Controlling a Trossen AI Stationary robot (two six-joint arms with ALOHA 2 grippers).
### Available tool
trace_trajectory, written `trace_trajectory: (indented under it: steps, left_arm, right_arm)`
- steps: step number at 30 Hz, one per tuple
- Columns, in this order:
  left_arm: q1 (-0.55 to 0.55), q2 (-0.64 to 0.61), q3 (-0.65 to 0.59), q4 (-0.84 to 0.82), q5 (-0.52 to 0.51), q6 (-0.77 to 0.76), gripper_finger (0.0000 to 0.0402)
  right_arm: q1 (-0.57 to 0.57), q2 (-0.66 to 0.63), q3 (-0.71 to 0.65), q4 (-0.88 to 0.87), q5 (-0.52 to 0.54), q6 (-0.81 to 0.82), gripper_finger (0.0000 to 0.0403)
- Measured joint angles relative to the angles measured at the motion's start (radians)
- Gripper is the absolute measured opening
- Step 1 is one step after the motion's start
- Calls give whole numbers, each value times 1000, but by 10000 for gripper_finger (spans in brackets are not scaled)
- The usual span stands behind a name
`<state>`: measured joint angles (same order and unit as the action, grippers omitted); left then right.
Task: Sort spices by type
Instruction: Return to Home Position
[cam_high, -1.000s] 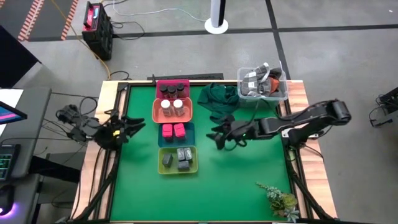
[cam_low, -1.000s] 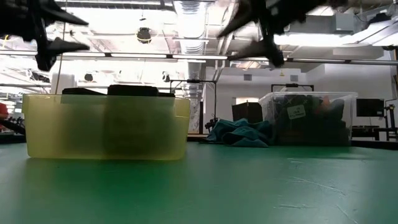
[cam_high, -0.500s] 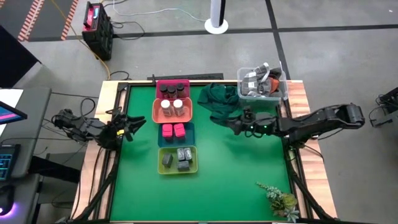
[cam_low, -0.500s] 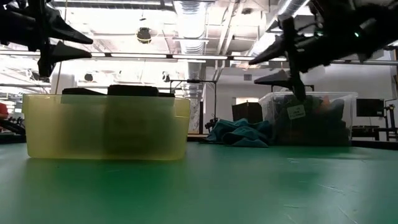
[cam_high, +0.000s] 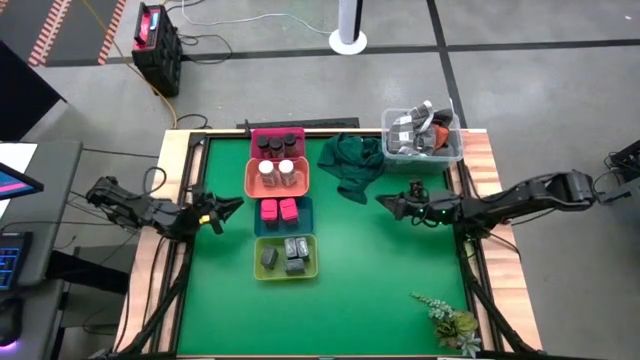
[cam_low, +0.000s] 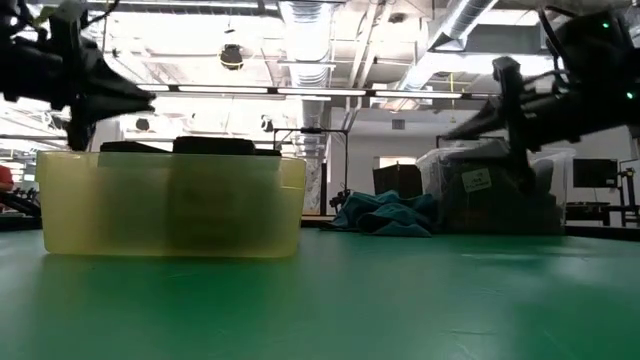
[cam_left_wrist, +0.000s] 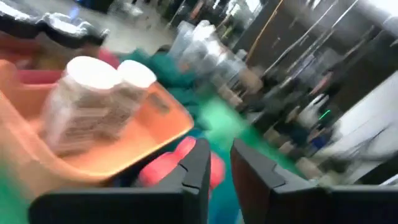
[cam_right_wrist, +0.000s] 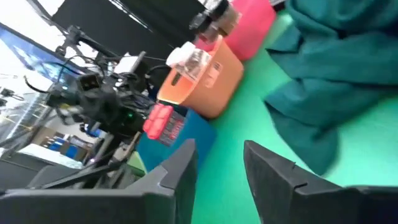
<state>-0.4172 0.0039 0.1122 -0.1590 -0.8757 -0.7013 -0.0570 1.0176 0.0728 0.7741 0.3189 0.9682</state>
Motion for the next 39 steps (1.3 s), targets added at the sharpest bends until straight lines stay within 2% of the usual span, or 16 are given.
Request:
trace_trajectory:
  steps: [4, 8, 11, 16, 19, 23, 26, 30, 33, 36, 39]
  left_arm:
    - [0, 0, -67, 156, -3, -16, 30]
    - [2, 0, -80, 184, -24, 3, 5]
    - [7, 2, -81, 184, -27, -18, 2]
    - [53, 1, -81, 217, -21, 33, 1]
    - [92, 2, -82, 216, -25, 66, 1]
    - [111, 2, -83, 186, -21, 134, 1]
    - [110, 7, -83, 182, -21, 183, 1]
    - [110, 7, -83, 180, -21, 332, 1]
    - [110, 7, -83, 178, -26, 544, 1]
    - [110, 7, -83, 177, -27, 733, 1]
    - [110, 7, -83, 177, -27, 830, 1]
  right_arm:
    - [-2, -35, -65, 4, 2, 17, 142]
    - [-27, -76, -65, -107, 1, -5, 120]
    - [-64, -83, -65, -156, -12, -32, 99]
    - [-183, -116, -66, -153, -166, -149, 61]
    - [-242, -125, -66, -167, -212, -231, 38]
    - [-267, -125, -66, -166, -292, -351, 14]
    - [-257, -124, -67, -187, -338, -418, 16]
    - [-240, -123, -67, -194, -343, -424, 50]
    - [-240, -123, -67, -227, -342, -393, 69]
    - [-240, -123, -67, -289, -339, -397, 75]
    - [-240, -123, -67, -357, -338, -398, 76]
